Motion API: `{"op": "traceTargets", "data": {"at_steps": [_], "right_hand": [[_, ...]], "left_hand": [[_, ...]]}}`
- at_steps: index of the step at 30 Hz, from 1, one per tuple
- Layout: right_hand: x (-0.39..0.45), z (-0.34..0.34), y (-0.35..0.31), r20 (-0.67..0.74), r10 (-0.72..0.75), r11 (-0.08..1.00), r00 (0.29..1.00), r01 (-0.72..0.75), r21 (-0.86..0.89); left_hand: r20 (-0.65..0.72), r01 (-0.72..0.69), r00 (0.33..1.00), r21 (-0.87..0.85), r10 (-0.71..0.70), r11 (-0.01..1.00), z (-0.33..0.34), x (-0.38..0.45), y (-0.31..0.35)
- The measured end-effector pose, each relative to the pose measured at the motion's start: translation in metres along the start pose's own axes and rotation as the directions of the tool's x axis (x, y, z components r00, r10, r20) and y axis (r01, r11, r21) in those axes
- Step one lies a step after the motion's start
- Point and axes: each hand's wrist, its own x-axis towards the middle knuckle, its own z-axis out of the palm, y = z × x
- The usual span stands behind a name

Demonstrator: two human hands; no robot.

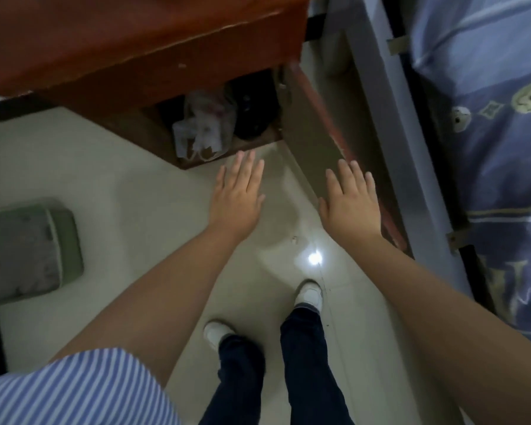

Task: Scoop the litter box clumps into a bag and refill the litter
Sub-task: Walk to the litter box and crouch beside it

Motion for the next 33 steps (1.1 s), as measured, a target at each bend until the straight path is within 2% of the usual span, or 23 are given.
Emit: {"op": "traceTargets", "data": {"at_steps": [10, 17, 22, 26, 29, 33], "right_hand": [[-0.003, 0.004, -0.168, 0.117, -0.240, 0.951, 0.964, 0.258, -0.169], [-0.016, 0.021, -0.263, 0.164, -0.311, 0.922, 0.936, 0.340, -0.188], [0.000, 0.055, -0.328, 0.239, -0.439, 0.853, 0.866, 0.485, -0.192], [0.037, 0.093, -0.345, 0.247, -0.424, 0.867, 0.872, 0.469, -0.168], [0.088, 0.131, -0.332, 0.220, -0.384, 0.863, 0.897, 0.434, -0.259], [0.169, 0.189, -0.302, 0.127, -0.286, 0.883, 0.950, 0.313, -0.351]], "left_hand": [[0.061, 0.272, 0.961, -0.056, -0.269, 0.961, 0.012, -0.113, -0.156], [0.046, 0.412, 0.910, -0.202, -0.411, 0.889, 0.026, -0.171, -0.214], [0.131, 0.546, 0.836, -0.282, -0.533, 0.788, 0.060, -0.188, -0.251], [0.165, 0.595, 0.802, -0.302, -0.574, 0.745, 0.095, -0.172, -0.274], [0.132, 0.578, 0.812, -0.322, -0.569, 0.750, 0.131, -0.136, -0.287], [0.067, 0.529, 0.838, -0.341, -0.541, 0.777, 0.198, -0.064, -0.296]]}}
